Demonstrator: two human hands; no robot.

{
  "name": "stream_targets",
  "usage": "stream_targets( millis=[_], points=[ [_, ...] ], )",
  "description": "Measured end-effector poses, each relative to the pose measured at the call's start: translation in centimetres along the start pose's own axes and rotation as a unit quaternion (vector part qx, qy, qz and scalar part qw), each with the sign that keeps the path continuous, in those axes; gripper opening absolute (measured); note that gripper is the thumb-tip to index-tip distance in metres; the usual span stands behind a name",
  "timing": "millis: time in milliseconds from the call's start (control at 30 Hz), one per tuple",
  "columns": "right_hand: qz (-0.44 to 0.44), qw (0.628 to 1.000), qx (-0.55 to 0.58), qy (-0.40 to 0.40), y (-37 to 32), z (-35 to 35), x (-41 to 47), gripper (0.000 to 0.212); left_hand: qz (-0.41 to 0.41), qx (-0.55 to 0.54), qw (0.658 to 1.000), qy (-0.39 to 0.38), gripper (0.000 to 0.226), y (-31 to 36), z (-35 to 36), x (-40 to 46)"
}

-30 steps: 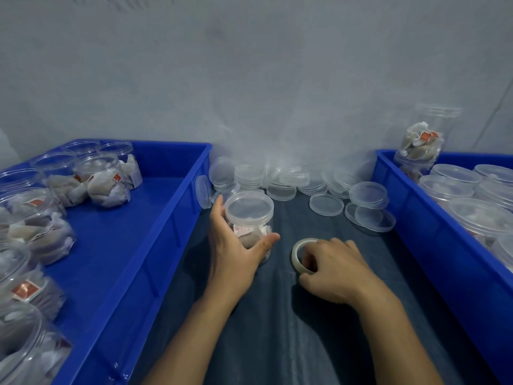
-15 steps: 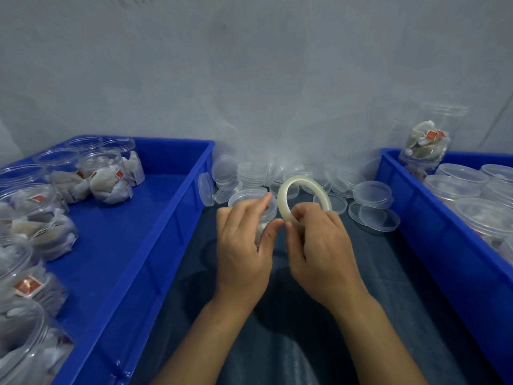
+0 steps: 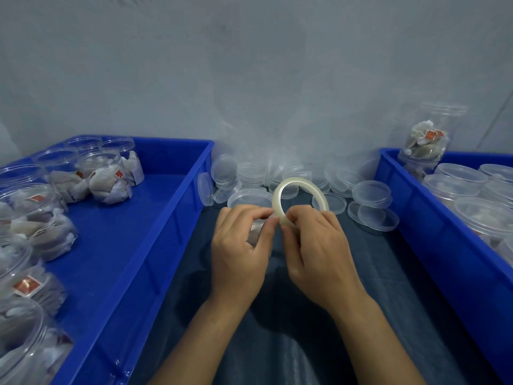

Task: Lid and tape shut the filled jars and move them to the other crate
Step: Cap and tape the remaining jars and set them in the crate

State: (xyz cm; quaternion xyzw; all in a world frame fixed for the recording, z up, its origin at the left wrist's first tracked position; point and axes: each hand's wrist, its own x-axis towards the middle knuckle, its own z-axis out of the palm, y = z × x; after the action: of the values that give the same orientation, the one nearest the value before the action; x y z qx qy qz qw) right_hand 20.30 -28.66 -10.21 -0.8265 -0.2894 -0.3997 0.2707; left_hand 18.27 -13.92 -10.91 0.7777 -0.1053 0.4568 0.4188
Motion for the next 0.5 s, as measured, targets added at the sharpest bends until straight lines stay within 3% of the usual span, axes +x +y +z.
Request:
stream_targets(
  millis=[133, 500],
  points=[
    [-0.016, 1.000, 0.012, -0.004, 0.08, -0.29, -0.04, 0.004, -0.024, -0.009, 1.000, -0.011, 0.001, -0.14, -0.28, 0.34],
    [-0.011, 0.999, 0.039, -0.020, -0.13, -0.40, -0.09, 0.002, -0.034, -0.005, 0.999, -0.022, 0.015, -0.11, -0.17, 0.47]
  ],
)
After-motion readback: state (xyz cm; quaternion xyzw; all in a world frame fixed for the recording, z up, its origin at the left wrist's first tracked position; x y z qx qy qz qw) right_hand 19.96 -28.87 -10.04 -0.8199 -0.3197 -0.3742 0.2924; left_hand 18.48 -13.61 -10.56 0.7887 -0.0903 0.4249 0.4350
